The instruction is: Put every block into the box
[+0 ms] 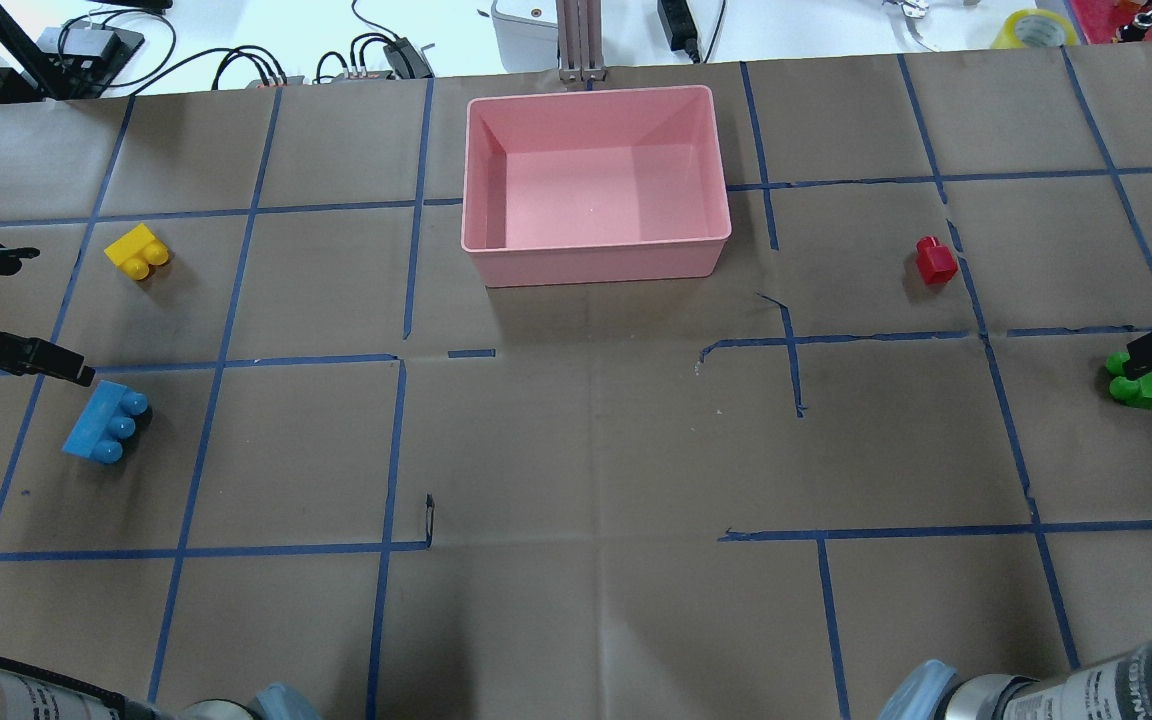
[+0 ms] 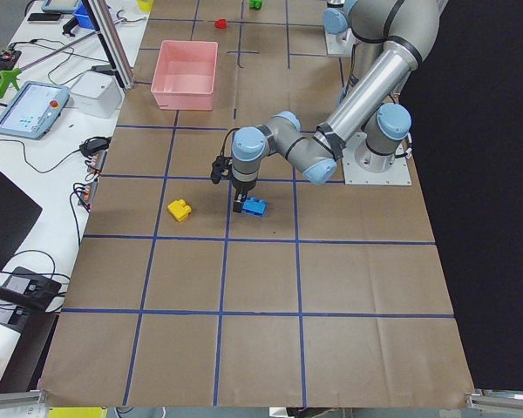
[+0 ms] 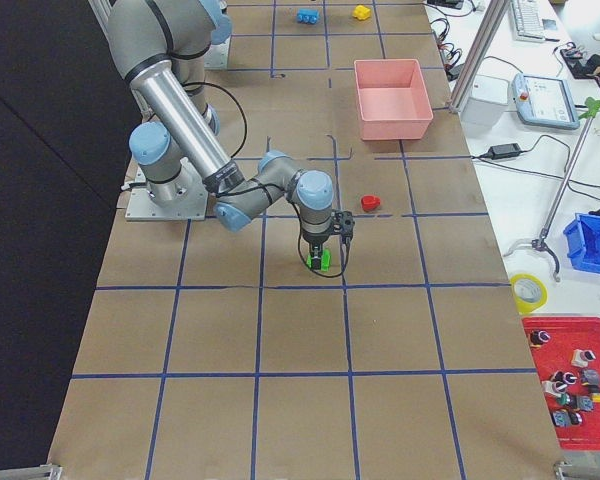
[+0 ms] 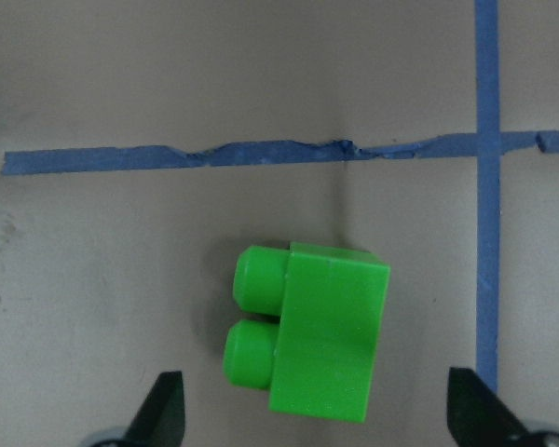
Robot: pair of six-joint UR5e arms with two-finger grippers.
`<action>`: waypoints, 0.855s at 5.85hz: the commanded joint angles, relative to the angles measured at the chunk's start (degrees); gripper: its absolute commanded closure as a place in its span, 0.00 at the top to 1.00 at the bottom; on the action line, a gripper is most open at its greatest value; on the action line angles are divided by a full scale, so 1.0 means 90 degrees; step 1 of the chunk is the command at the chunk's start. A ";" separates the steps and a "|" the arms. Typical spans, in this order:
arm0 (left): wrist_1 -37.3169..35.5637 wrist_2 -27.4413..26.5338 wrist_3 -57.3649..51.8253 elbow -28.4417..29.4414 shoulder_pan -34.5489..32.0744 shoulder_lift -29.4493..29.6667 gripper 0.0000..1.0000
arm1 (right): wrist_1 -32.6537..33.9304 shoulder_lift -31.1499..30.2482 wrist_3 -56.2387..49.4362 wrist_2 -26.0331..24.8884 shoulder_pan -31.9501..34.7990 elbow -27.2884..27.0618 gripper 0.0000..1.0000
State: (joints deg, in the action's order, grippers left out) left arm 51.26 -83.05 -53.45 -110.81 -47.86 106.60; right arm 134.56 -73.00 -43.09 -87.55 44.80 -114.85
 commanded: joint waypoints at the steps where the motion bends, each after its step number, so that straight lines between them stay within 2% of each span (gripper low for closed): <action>1: -0.0217 0.0067 -0.0124 -0.0109 -0.0005 0.0371 0.99 | 0.0380 0.0161 0.0003 0.0001 -0.0007 -0.0120 0.99; 3: -0.0927 0.0038 -0.0301 -0.0586 -0.0005 0.0382 0.99 | 0.0537 0.0269 0.0003 0.0011 -0.0007 -0.0139 0.99; 5: -0.0921 0.0019 -0.0797 -0.0666 0.0005 0.0382 0.99 | 0.0809 0.0531 -0.0007 0.0185 -0.0007 -0.0100 0.99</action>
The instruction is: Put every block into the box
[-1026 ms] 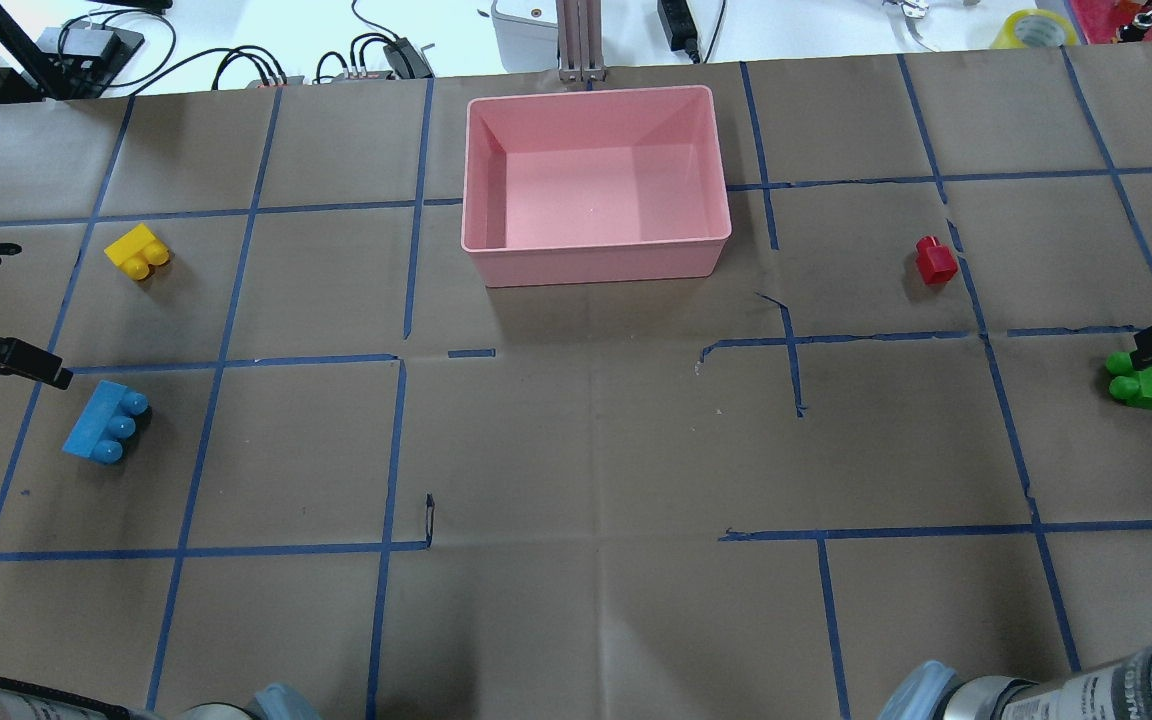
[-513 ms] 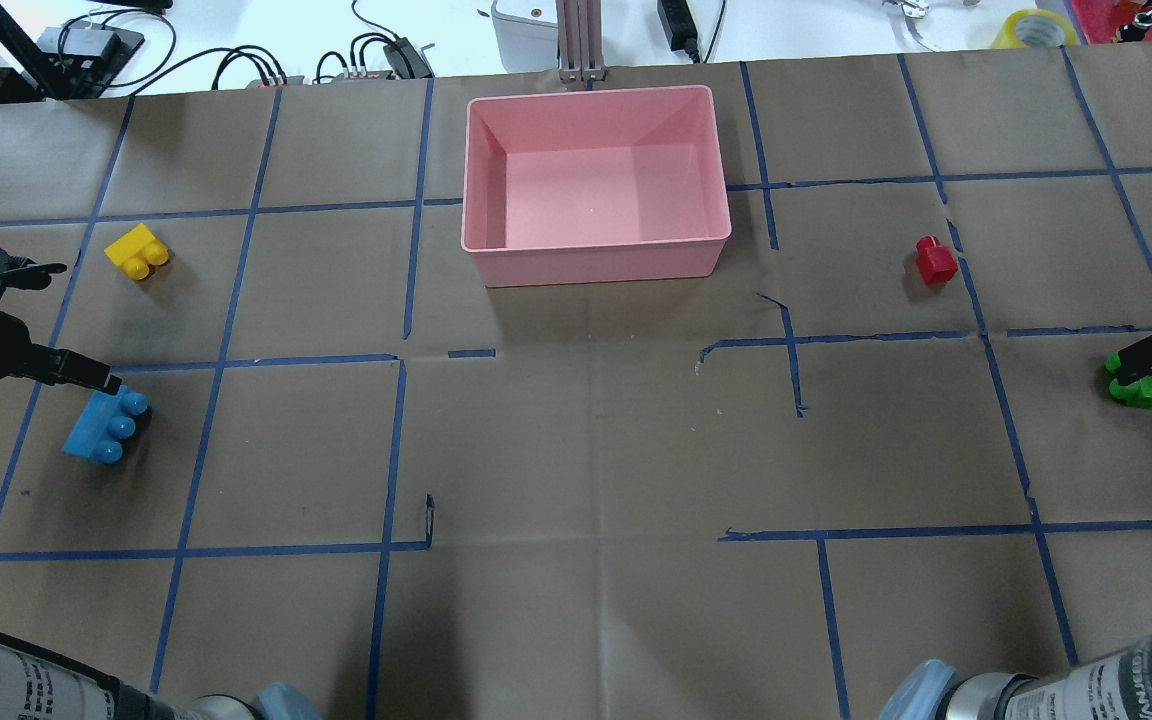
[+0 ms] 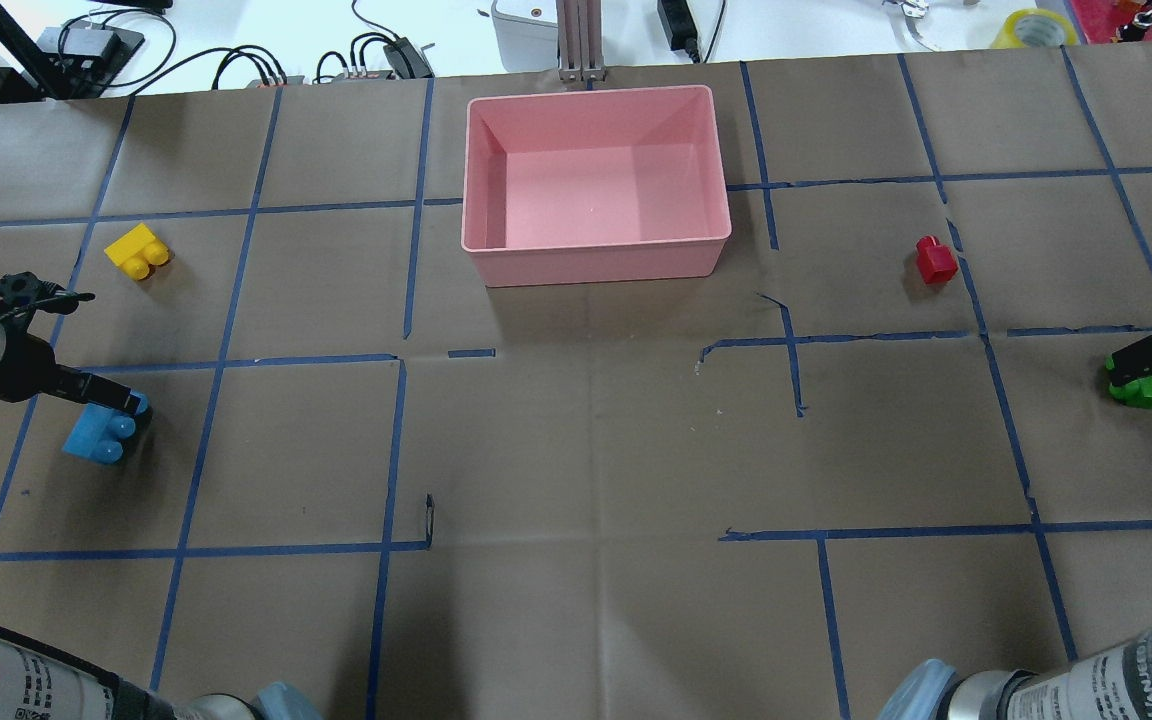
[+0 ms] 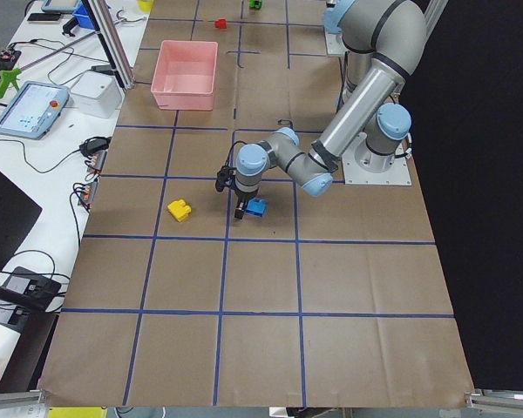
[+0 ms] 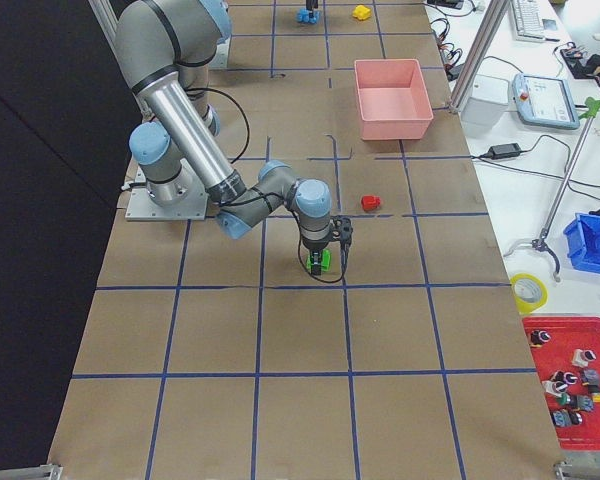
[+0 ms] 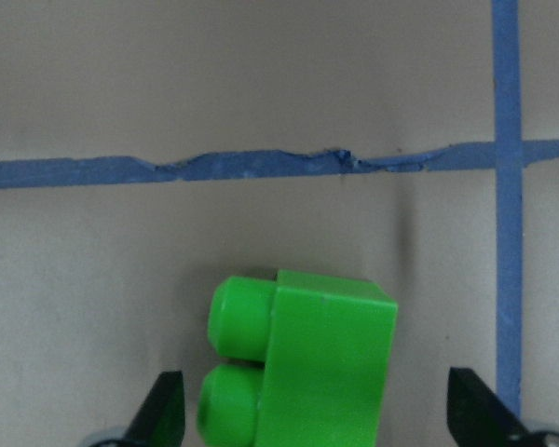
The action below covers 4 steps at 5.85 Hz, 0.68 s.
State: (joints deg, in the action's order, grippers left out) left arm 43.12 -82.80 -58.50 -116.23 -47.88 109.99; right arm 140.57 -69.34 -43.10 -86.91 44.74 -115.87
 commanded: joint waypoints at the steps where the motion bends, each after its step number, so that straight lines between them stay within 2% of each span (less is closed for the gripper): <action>1: -0.0016 -0.0019 -0.0442 -0.0190 0.0008 0.0006 0.99 | 0.0230 0.0194 0.0003 0.0116 0.0010 0.0023 0.99; 2: -0.0026 -0.0019 -0.0540 -0.0240 0.0008 0.0006 0.96 | 0.0231 0.0185 0.0003 0.0126 0.0019 0.0042 0.98; 3: -0.0036 -0.0019 -0.0570 -0.0211 0.0008 -0.0004 0.84 | 0.0231 0.0185 -0.0006 0.0116 0.0020 0.0013 0.96; 4: -0.0026 -0.0029 -0.0580 -0.0201 0.0008 -0.0014 0.70 | 0.0211 0.0165 -0.0016 0.0019 0.0029 -0.0035 0.76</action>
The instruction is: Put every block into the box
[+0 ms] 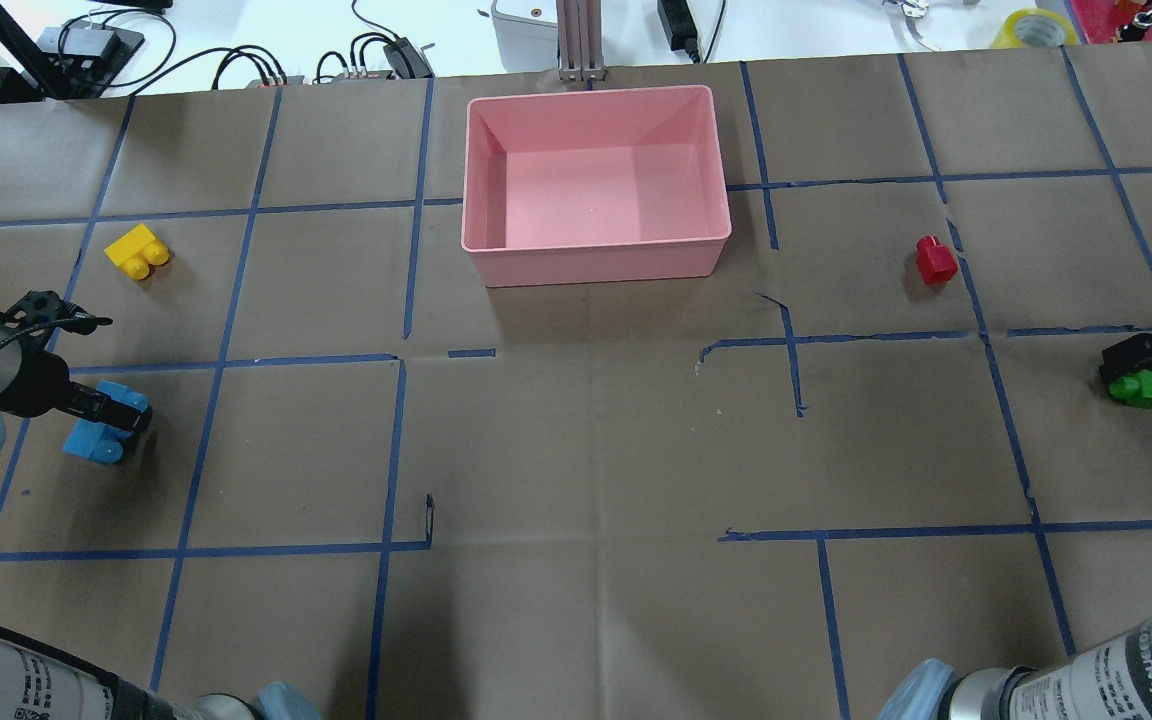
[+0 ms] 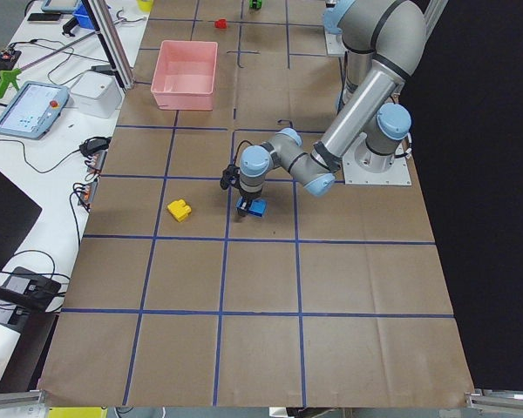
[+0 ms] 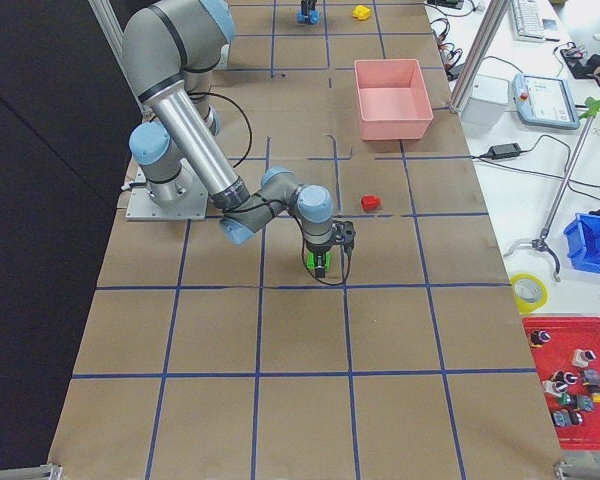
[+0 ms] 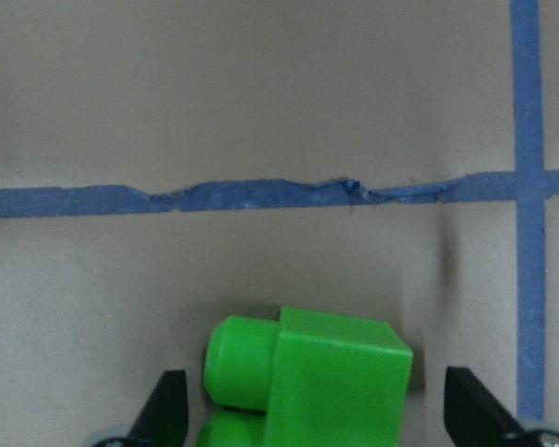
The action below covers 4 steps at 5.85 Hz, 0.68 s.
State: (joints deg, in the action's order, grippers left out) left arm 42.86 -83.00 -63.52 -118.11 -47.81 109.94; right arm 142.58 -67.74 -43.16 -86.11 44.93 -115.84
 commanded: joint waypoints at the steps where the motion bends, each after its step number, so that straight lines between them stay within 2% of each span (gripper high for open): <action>1: 0.0004 -0.0258 -0.0109 0.0046 0.0000 -0.0047 0.51 | -0.0051 -0.0041 -0.0038 -0.0109 0.0017 -0.0039 0.50; 2: 0.0004 -0.0309 -0.0120 0.0047 0.0000 -0.0096 0.33 | -0.0070 -0.0061 -0.0039 -0.0110 0.0027 -0.0039 0.20; 3: 0.0013 -0.0338 -0.0101 0.0066 0.0000 -0.0154 0.14 | -0.0216 -0.0138 -0.0019 -0.0119 0.0037 0.0067 0.09; 4: 0.0130 -0.0455 -0.0042 0.0347 -0.0029 -0.0329 0.06 | -0.0575 -0.0410 -0.0009 -0.0110 0.0056 0.0300 0.07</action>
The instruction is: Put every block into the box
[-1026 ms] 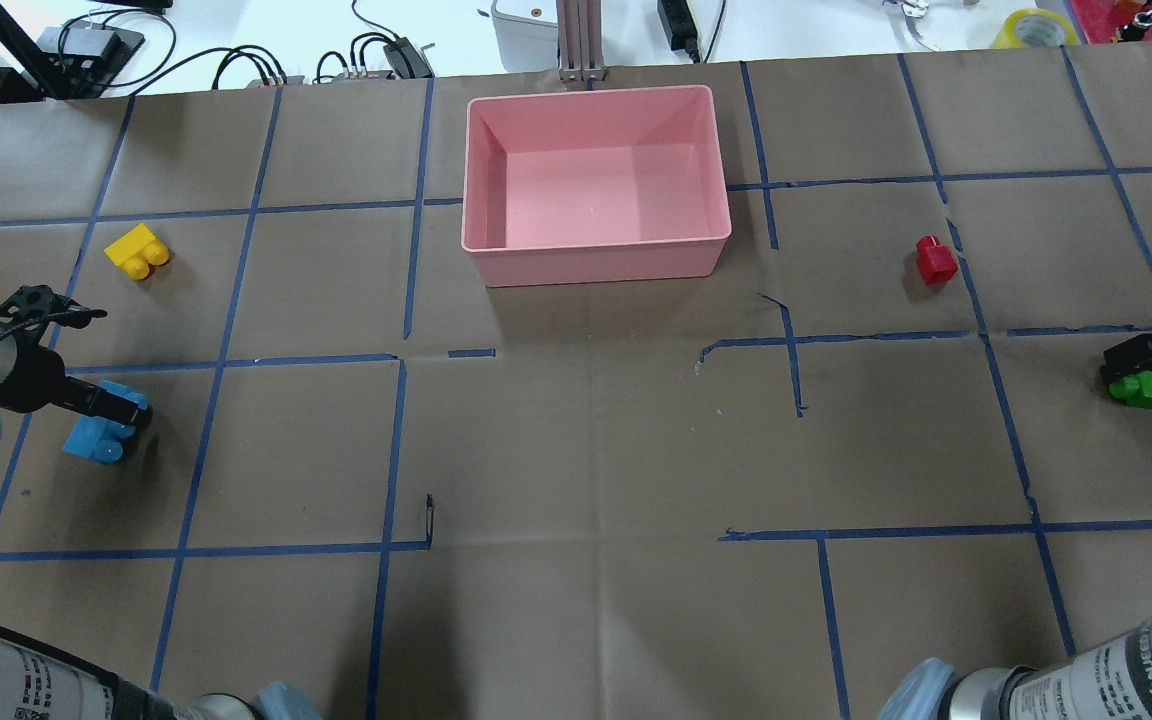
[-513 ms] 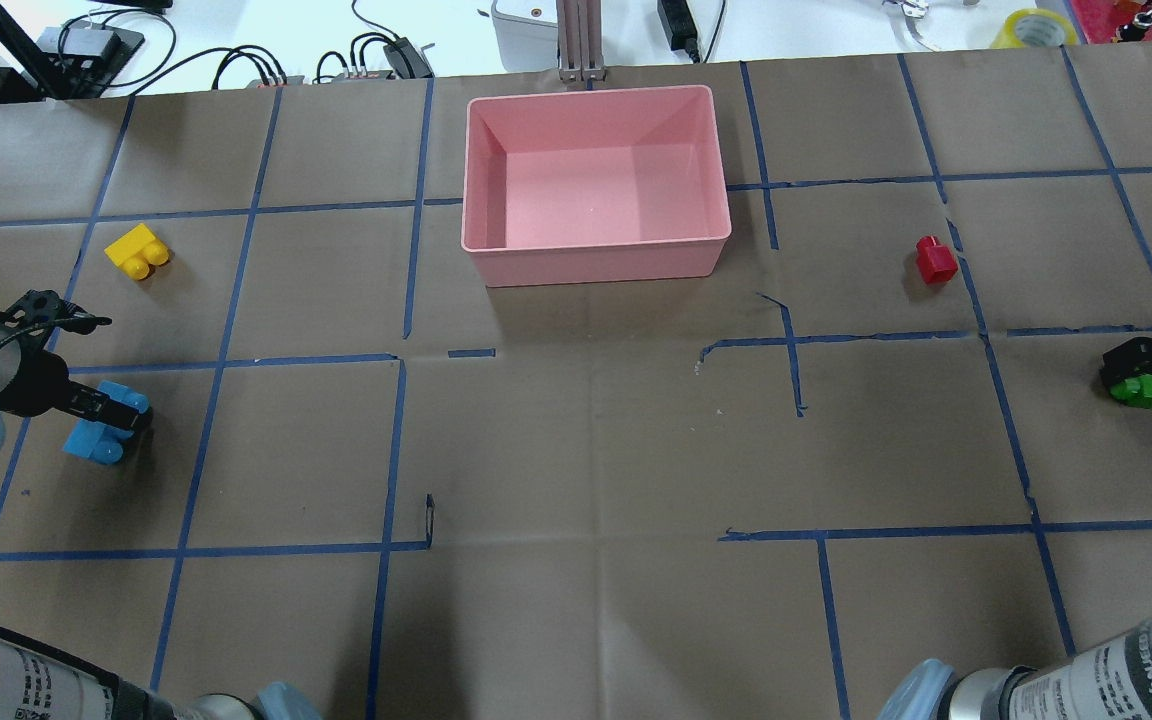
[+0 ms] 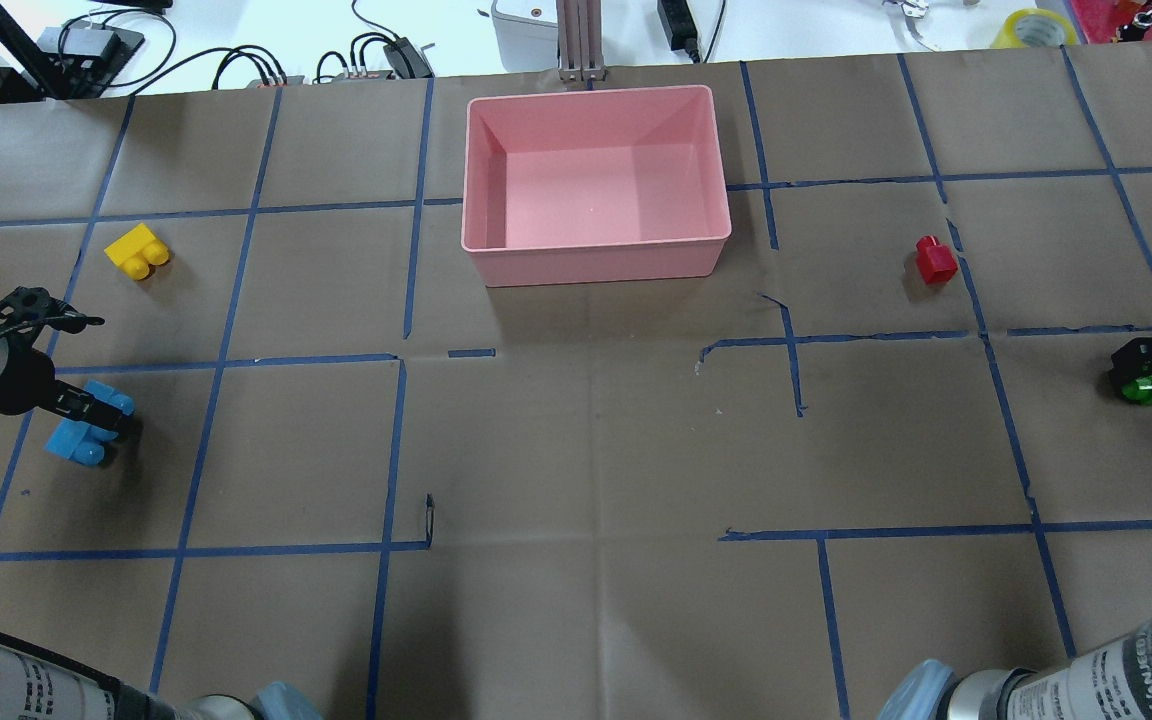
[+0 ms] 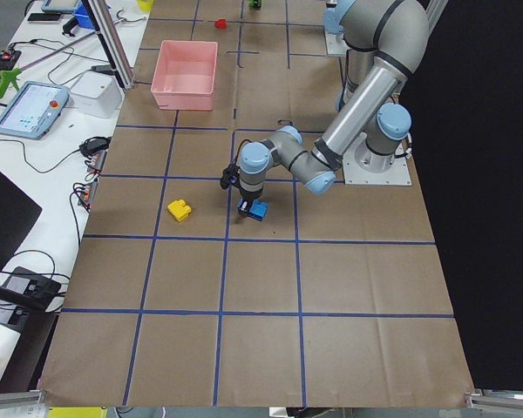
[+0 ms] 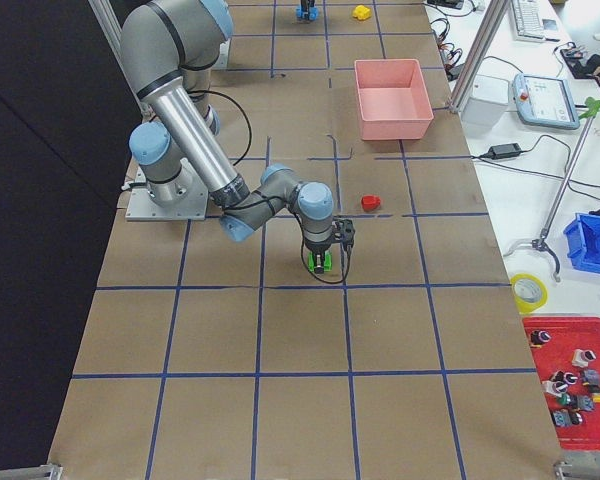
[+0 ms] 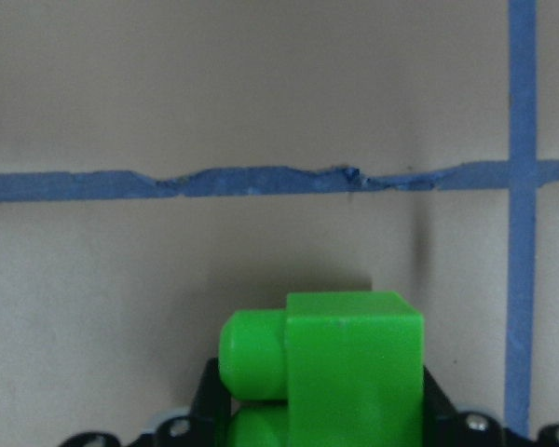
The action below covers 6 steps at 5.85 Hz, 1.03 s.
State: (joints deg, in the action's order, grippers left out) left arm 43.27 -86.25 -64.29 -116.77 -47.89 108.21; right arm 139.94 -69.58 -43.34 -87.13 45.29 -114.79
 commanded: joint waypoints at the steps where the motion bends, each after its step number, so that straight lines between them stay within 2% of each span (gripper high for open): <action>1: 0.1042 -0.0037 0.0189 0.0791 -0.0030 -0.0380 0.05 | -0.0808 -0.0470 0.0001 0.0061 0.0123 0.0573 0.07; 2: 0.2434 -0.0007 0.0499 0.1860 -0.0214 -0.0441 0.05 | -0.1722 -0.0772 -0.0008 0.0246 0.0240 0.1167 0.07; 3: 0.3414 0.0003 0.1073 0.2847 -0.0651 -0.0393 0.05 | -0.2688 -0.0833 -0.0037 0.0605 0.0589 0.1850 0.07; 4: 0.3975 0.0215 0.2036 0.3505 -0.1100 -0.0296 0.05 | -0.2872 -0.0795 -0.0038 0.0638 0.0911 0.2224 0.05; 6: 0.4282 0.0413 0.4580 0.4628 -0.2367 0.0152 0.05 | -0.2806 -0.0688 0.0475 0.0648 0.2295 0.2422 0.03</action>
State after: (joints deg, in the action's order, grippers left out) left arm 79.98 -83.02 -34.22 -80.50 -63.47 107.57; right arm 114.51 -76.21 -41.95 -81.43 60.40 -94.02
